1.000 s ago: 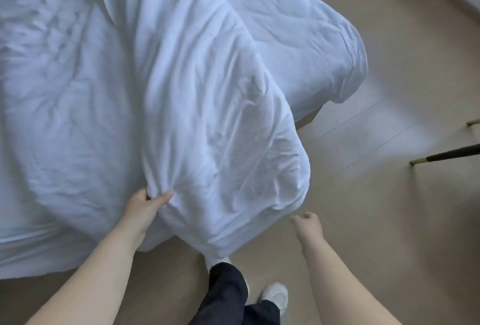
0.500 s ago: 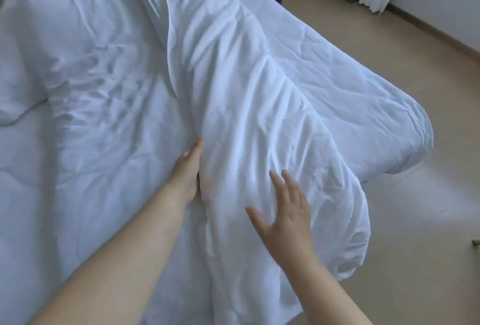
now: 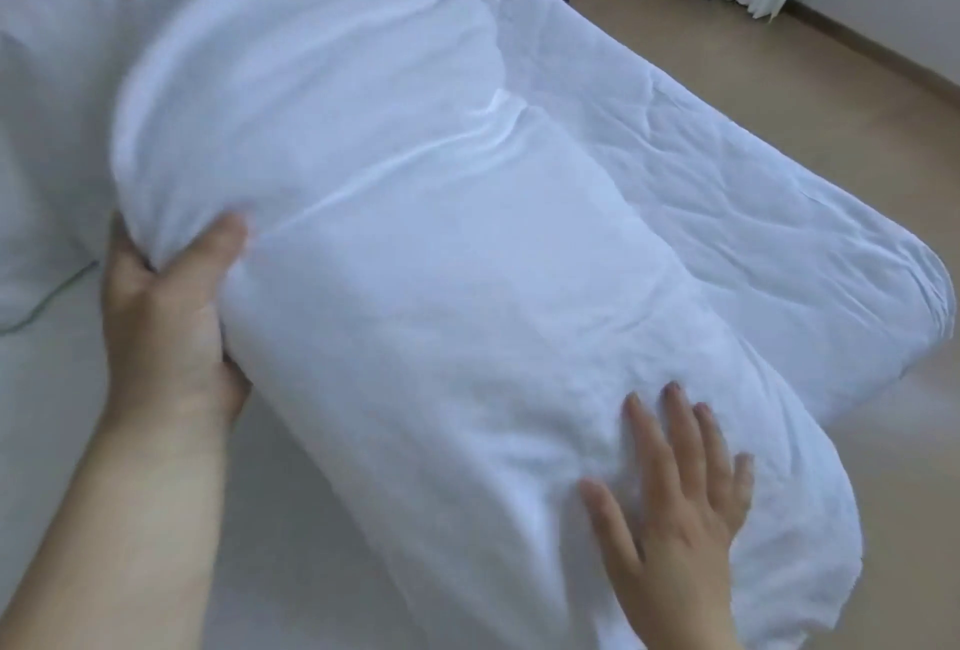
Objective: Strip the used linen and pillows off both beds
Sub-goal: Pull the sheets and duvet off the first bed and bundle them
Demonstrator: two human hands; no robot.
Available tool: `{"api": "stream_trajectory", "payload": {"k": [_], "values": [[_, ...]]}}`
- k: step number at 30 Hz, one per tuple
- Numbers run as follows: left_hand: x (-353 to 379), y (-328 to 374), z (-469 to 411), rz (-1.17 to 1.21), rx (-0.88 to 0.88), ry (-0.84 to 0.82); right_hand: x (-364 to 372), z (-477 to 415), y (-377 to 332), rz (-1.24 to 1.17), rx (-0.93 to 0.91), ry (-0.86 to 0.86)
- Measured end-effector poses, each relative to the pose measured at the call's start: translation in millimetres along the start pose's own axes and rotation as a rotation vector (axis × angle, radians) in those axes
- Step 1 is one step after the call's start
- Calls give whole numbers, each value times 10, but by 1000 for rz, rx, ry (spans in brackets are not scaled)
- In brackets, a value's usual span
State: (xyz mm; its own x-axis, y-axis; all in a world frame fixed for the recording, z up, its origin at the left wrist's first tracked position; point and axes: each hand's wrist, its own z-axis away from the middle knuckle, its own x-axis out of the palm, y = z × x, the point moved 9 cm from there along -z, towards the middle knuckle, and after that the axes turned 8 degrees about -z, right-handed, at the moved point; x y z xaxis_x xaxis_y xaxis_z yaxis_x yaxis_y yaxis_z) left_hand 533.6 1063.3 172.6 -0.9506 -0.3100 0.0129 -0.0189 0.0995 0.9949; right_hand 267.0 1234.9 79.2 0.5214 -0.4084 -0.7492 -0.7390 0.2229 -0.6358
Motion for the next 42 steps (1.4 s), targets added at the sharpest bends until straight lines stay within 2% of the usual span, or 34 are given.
{"api": "stream_trajectory", "payload": {"k": [2,4,6,7,10,11,13,15,18,21,22,24,25,27,30,32,34,35,37,40,42], "values": [[-296,-545,-31,-166,-197,25,342,13,73,135,77,-226],[-363,-1161,61,-314,-416,-55,683,55,234,317,137,-427],[-295,-1550,219,-334,-554,-145,872,41,396,423,179,-560],[-242,-1659,318,-279,-624,-180,914,49,441,393,206,-602],[-44,-1727,699,-108,-798,-246,859,55,387,320,219,-576],[19,-1682,844,-79,-826,-269,823,86,364,298,194,-522],[111,-1521,1176,-44,-847,-292,656,181,264,199,110,-296],[-15,-1183,1403,-56,-742,-267,395,424,203,30,30,-68],[-361,-587,1419,-123,-475,-209,77,849,296,-175,55,65],[-905,-825,1281,-457,-460,25,232,1143,489,-42,55,-61],[-978,-1013,1269,-512,-498,37,375,1207,553,39,30,-123],[-904,-1286,1373,-443,-555,14,633,1220,697,110,49,-258],[-835,-1422,1471,-374,-581,-39,660,1195,730,105,60,-271],[-706,-1650,1799,-220,-664,-119,537,1122,766,-24,94,-204],[-571,-1763,2322,-271,-716,-160,258,1202,1100,-374,393,-105],[-691,-1662,2385,-540,-651,-95,33,1397,1579,-483,656,76],[-808,-1558,2248,-797,-472,-51,-58,1683,2100,-546,905,130],[-787,-1466,2189,-826,-370,-36,-81,1804,2322,-565,989,127],[-445,-1234,2196,-876,-176,-116,-132,1987,2665,-593,1101,113],[488,-850,2424,-923,190,-344,-174,2050,2933,-669,1187,105],[1194,-652,2648,-939,600,-477,-203,1964,3024,-705,1179,86]]}}
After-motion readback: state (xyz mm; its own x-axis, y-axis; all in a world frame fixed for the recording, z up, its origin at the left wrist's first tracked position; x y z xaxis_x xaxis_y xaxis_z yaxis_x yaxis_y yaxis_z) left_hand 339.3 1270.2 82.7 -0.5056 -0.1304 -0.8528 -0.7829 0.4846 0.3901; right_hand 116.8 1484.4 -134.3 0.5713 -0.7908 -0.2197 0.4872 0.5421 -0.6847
